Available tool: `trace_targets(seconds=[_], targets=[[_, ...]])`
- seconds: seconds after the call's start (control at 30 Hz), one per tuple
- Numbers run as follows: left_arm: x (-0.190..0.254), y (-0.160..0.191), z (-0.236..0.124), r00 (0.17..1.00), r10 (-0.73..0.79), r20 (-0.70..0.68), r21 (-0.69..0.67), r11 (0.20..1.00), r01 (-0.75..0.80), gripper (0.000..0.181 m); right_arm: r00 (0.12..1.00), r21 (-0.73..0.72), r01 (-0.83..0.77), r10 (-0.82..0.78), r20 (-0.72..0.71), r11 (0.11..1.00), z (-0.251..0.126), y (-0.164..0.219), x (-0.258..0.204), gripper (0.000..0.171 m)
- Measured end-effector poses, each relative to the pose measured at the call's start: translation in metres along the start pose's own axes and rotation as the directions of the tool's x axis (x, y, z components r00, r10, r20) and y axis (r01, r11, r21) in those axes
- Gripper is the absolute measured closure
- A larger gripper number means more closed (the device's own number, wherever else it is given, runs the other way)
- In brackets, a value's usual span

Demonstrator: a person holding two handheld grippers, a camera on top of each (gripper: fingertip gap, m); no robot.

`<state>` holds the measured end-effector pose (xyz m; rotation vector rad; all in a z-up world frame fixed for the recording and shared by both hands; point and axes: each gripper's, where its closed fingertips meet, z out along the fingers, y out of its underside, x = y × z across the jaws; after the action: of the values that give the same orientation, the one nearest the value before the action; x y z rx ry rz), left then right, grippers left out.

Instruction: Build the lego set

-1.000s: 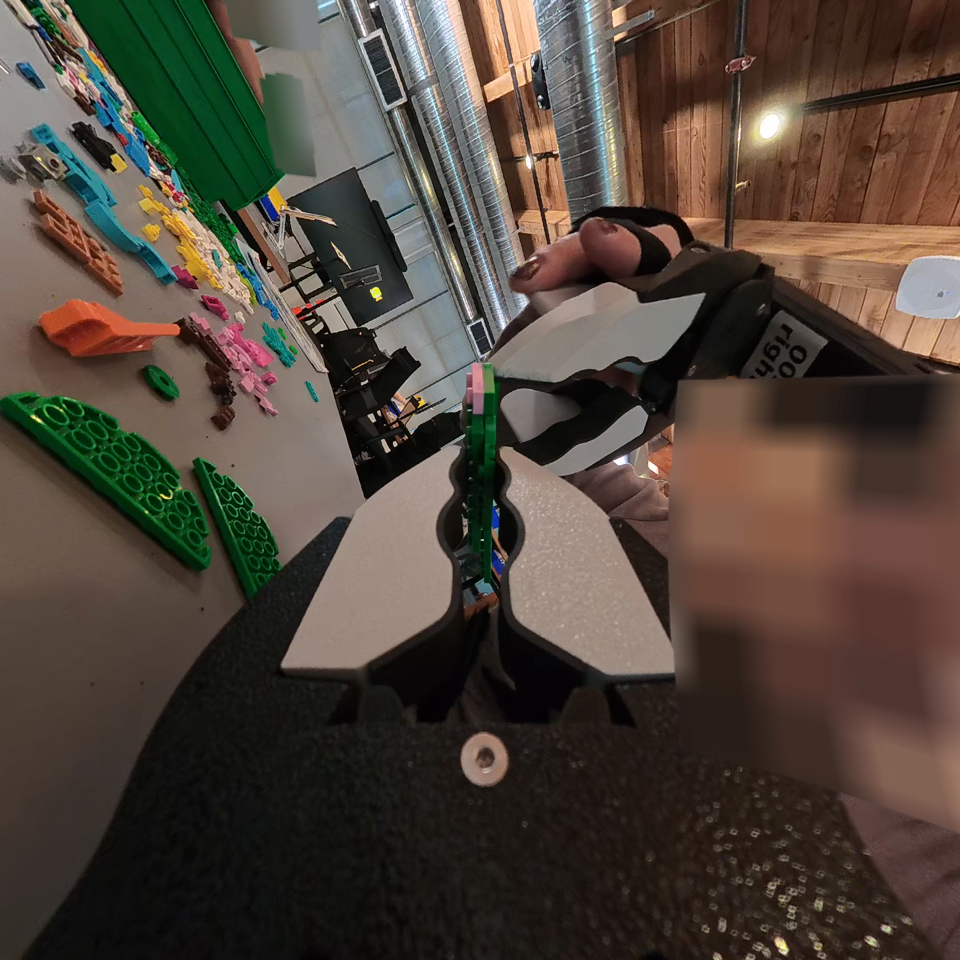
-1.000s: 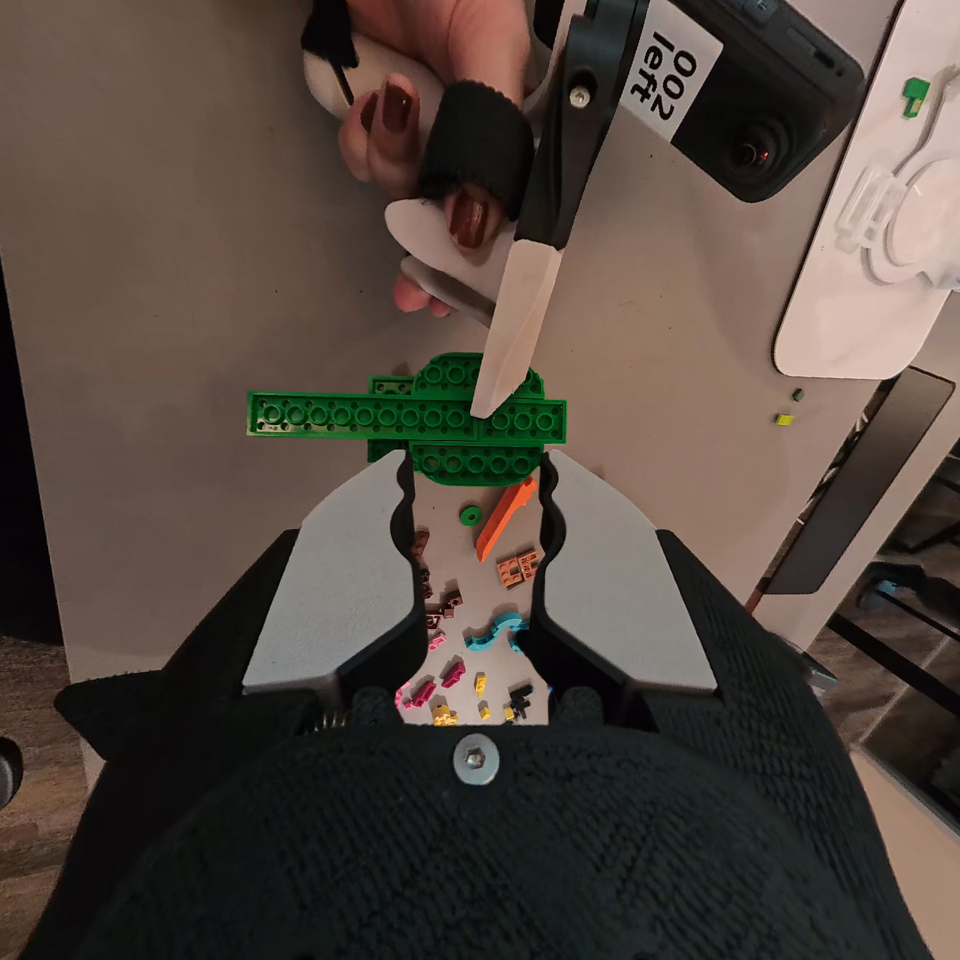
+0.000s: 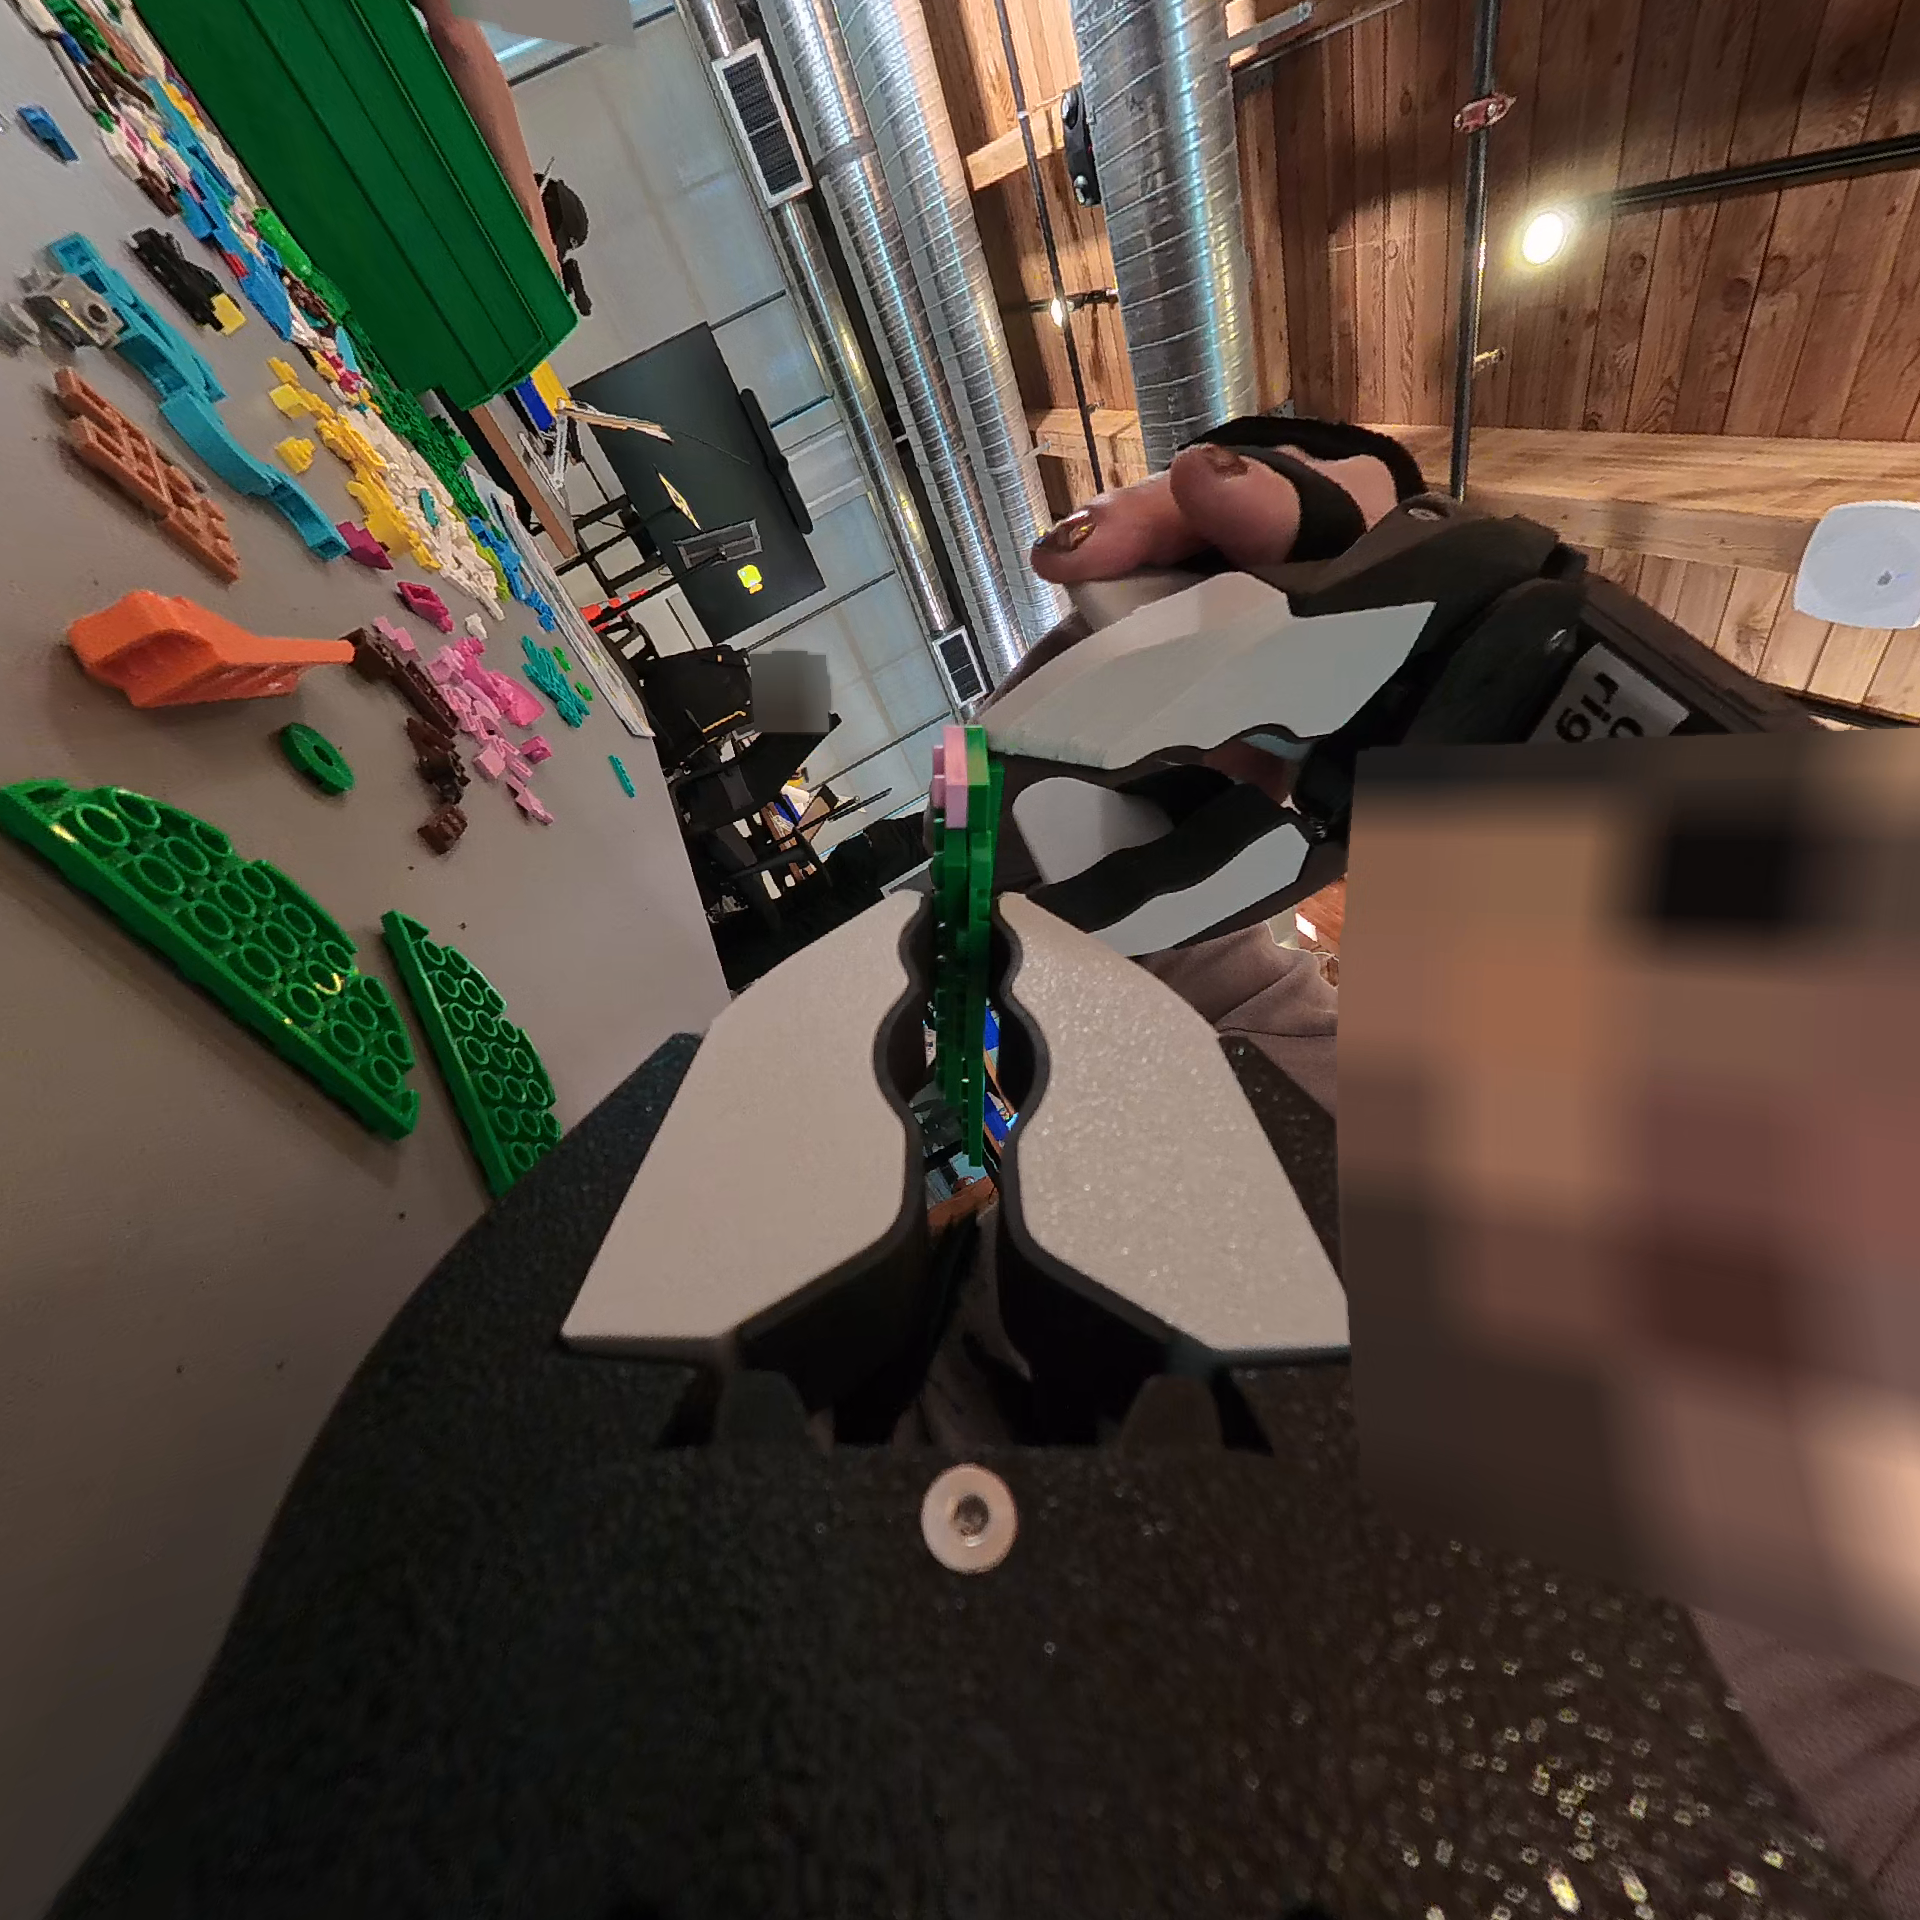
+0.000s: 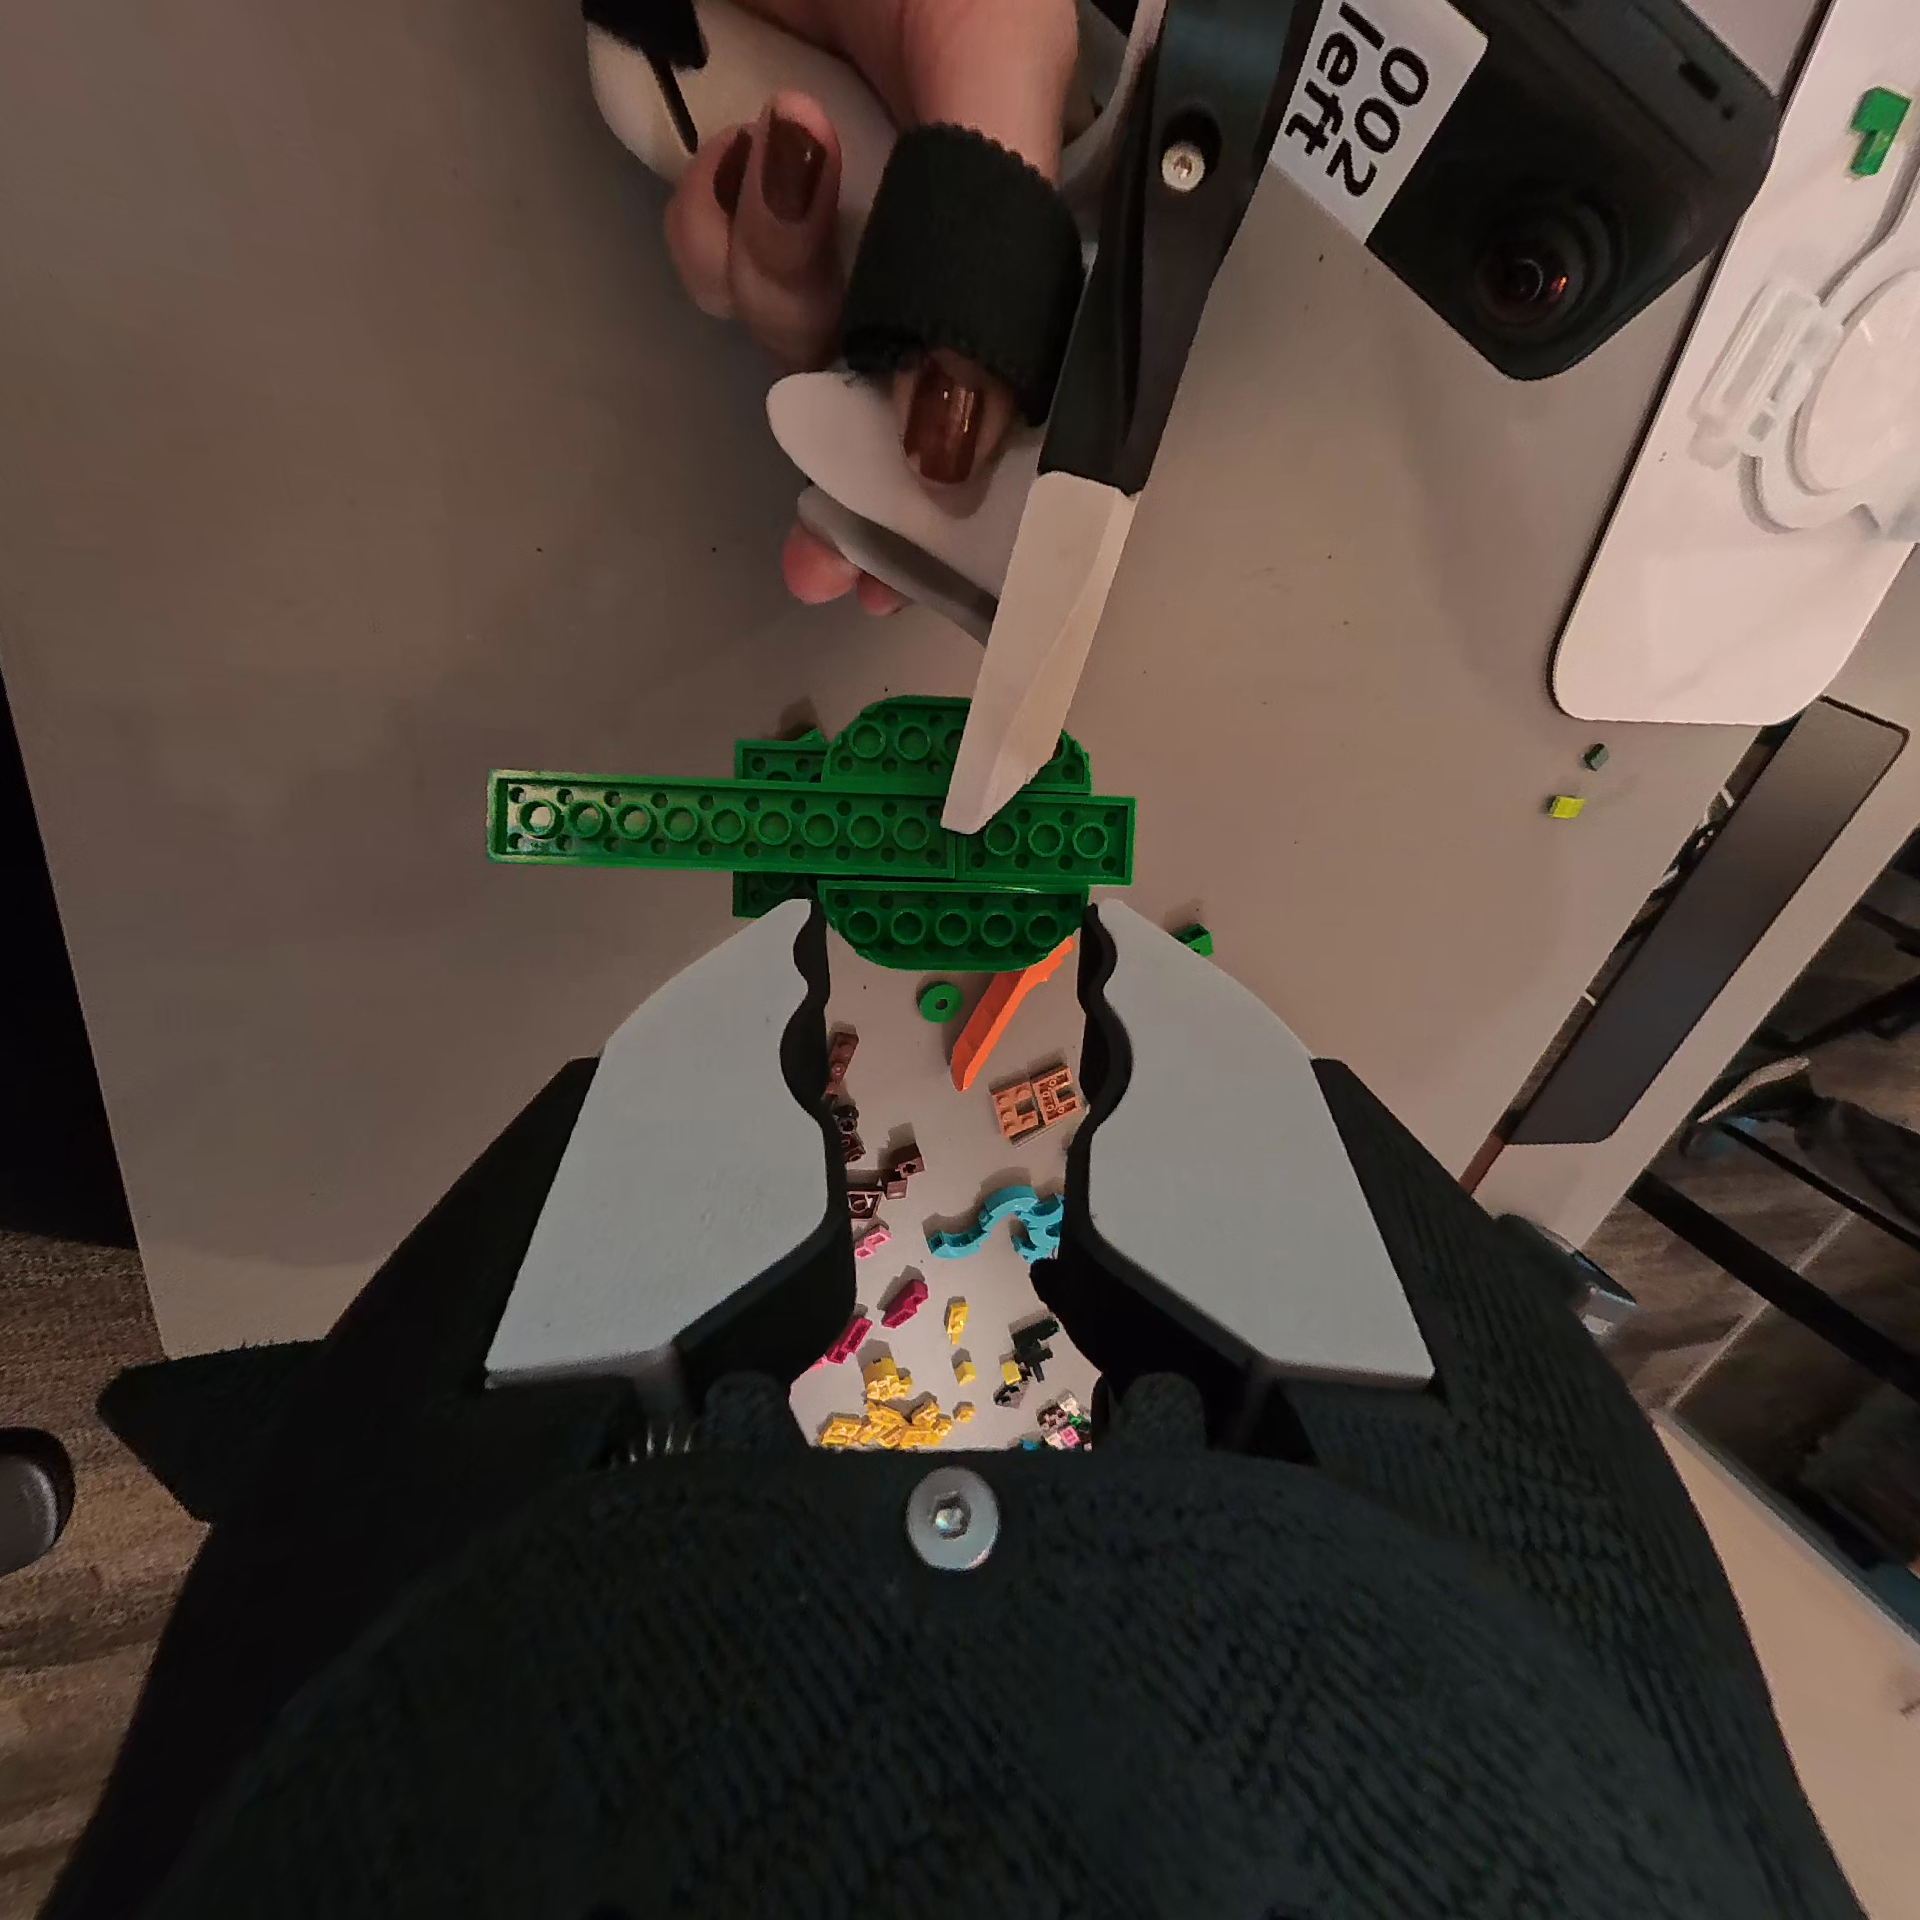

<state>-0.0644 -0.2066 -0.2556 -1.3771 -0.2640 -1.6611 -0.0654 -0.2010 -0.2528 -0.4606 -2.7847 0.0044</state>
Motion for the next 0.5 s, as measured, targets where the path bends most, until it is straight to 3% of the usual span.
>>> trace_targets(seconds=[0.5], targets=[[0.0002, 0.0005, 0.0003, 1.000, 0.001, -0.001, -0.004, 1.000, -0.001, 0.174, 1.000, -0.010, -0.016, 0.016, 0.001, 1.000, 0.0001, 0.0002, -0.0011, 0.125]])
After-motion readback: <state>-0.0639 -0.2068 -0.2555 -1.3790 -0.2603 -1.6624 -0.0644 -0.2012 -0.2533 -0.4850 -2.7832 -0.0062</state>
